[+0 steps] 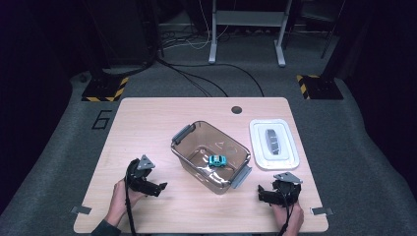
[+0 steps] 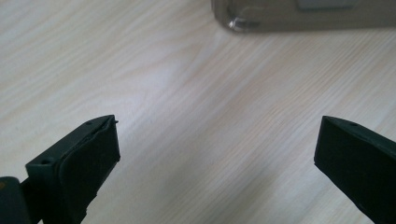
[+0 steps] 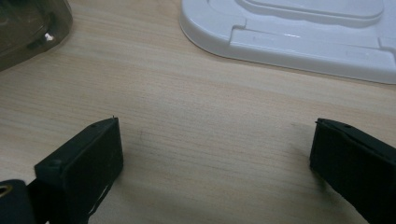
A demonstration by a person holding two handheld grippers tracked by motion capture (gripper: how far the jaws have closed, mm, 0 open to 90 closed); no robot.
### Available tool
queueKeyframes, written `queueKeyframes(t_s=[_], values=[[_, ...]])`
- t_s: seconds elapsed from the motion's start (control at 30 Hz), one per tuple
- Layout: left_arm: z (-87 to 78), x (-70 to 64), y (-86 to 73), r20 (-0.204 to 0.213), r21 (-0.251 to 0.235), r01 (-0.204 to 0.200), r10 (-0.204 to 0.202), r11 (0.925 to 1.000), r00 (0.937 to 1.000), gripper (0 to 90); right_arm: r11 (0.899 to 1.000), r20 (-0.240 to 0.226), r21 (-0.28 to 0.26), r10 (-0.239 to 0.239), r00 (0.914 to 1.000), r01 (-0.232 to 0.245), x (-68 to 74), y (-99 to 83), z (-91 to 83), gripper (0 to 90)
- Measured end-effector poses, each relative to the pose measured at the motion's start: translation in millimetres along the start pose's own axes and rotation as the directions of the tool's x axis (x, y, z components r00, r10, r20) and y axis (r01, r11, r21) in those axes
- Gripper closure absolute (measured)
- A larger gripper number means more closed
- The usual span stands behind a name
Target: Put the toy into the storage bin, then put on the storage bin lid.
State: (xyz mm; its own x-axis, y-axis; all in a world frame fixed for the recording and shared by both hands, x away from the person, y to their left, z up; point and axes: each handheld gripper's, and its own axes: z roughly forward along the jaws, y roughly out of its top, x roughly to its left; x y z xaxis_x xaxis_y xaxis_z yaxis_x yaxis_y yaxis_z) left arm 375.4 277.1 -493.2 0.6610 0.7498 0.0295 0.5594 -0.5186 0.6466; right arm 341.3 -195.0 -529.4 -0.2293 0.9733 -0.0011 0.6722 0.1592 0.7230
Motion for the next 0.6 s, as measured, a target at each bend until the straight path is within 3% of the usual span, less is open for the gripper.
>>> queueKeyframes(t_s=[0.33, 0.53, 0.6], values=[[11.9, 0.9, -30.9, -0.039, -0.019, 0.032, -0.033, 0.9993, 0.9987, 0.0, 1.0, -0.007, 0.0, -0.003, 1.0, 0.003, -0.6, 0.1, 0.0, 2.0], [13.8, 2.3, -41.7, -0.036, -0.093, 0.069, -0.073, 0.9932, 0.9967, 0.0, 1.0, -0.015, 0.006, -0.01, 0.9998, 0.01, -1.1, 0.5, 0.0, 1.9], [13.9, 1.9, -41.7, -0.037, -0.095, 0.073, -0.077, 0.9927, 0.9963, 0.0, 1.0, -0.019, 0.004, -0.017, 0.9997, 0.017, -1.5, 0.9, 0.3, 2.0]])
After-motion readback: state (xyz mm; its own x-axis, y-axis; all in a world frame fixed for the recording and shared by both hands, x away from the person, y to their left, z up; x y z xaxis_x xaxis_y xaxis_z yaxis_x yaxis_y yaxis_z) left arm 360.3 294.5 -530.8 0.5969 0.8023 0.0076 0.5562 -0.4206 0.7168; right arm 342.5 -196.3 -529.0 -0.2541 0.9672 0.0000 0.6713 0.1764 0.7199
